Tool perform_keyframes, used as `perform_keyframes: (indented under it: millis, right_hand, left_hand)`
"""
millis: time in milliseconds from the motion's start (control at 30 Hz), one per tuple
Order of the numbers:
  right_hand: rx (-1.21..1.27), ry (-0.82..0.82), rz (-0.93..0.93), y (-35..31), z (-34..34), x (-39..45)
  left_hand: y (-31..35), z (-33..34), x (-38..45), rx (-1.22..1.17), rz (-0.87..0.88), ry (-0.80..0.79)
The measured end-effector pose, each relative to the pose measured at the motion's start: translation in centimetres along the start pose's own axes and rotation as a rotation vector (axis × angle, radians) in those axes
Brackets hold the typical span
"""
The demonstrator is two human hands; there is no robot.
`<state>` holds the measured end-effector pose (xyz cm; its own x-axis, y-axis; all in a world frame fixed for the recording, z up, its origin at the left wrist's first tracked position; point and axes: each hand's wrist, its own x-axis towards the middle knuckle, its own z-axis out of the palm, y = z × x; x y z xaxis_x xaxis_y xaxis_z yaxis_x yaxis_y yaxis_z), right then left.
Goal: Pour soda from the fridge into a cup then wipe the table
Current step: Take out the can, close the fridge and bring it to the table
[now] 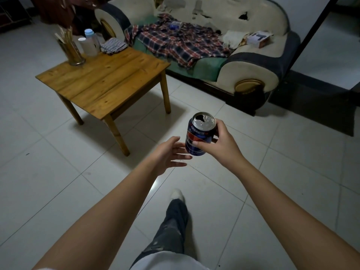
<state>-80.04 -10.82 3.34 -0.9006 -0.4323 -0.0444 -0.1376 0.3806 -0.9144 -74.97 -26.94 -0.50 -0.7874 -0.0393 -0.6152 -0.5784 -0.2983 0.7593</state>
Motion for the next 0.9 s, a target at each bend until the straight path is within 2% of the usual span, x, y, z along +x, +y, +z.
perform_keyframes:
  millis: [633, 900]
  right_hand:
    - [-0.005, -0.102, 0.001, -0.2, -0.6, 32.7]
    - [0.021, -0.221, -0.020, -0.2, 0.5, 45.7]
  left_hand:
    - [19.1, -7.6, 23.9, -0.024, 0.028, 0.056]
    - [26.0, -11.1, 32.0, -0.101, 0.029, 0.161]
